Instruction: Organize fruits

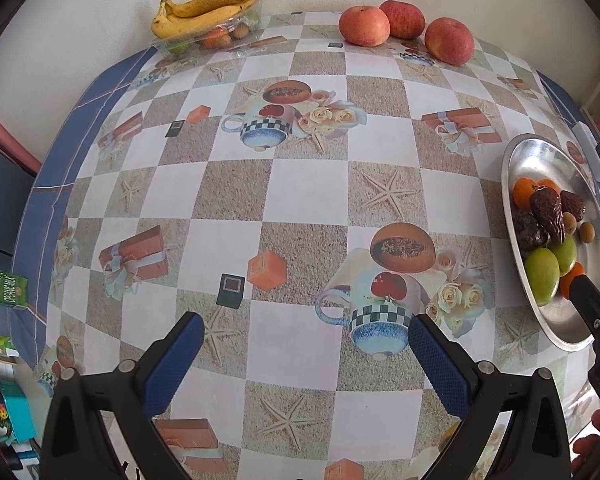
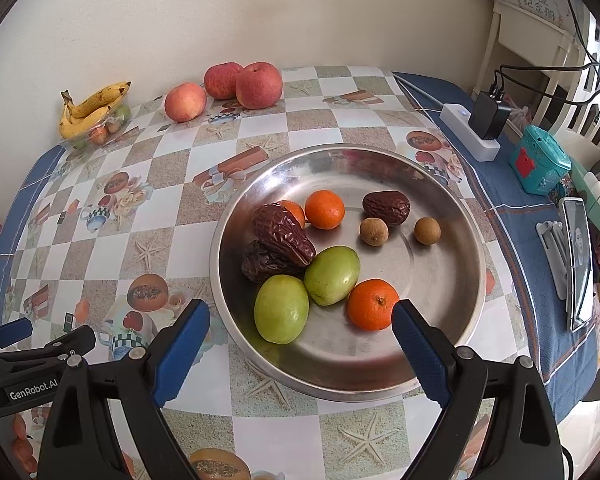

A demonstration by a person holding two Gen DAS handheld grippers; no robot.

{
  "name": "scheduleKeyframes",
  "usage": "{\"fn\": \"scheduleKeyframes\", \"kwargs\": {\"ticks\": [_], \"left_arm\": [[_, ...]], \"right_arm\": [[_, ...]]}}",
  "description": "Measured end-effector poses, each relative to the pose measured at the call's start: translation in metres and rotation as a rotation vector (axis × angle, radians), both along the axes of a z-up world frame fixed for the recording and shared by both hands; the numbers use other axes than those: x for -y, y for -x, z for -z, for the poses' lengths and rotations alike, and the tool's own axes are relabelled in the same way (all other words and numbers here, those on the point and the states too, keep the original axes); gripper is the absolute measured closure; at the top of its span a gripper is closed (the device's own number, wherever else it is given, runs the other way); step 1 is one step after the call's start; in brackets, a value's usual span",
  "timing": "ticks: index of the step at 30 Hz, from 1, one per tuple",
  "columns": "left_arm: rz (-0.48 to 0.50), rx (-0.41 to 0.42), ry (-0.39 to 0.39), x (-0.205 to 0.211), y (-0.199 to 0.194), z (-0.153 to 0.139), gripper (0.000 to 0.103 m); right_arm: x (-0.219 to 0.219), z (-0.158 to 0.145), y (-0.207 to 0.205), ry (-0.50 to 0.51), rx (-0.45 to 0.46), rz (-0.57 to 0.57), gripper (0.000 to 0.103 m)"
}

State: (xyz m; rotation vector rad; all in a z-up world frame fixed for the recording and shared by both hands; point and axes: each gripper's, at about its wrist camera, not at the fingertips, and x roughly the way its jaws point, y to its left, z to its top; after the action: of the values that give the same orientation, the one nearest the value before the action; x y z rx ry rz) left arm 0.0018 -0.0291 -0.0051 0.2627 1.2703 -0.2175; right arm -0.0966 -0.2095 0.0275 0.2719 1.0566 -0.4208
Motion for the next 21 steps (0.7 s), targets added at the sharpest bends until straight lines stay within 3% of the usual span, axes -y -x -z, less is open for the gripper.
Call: {"fn": "scheduleKeyframes", "kwargs": {"ticks": [16,21], "left_arm": [[-0.023,-0.03,-0.024,-0.0029,-0.0027,0.0069,0.0],[-0.032,-0.002,0.0,-0.0057,-0.0016,-0.0009,0.0]], "right_arm": [[-0.0007,0.0016,-0.0011,0.001,-0.011,-0.005,0.01],[-0.0013,0.0027,-0.0015,0.002,-0.018,-0.008,0.01]]}}
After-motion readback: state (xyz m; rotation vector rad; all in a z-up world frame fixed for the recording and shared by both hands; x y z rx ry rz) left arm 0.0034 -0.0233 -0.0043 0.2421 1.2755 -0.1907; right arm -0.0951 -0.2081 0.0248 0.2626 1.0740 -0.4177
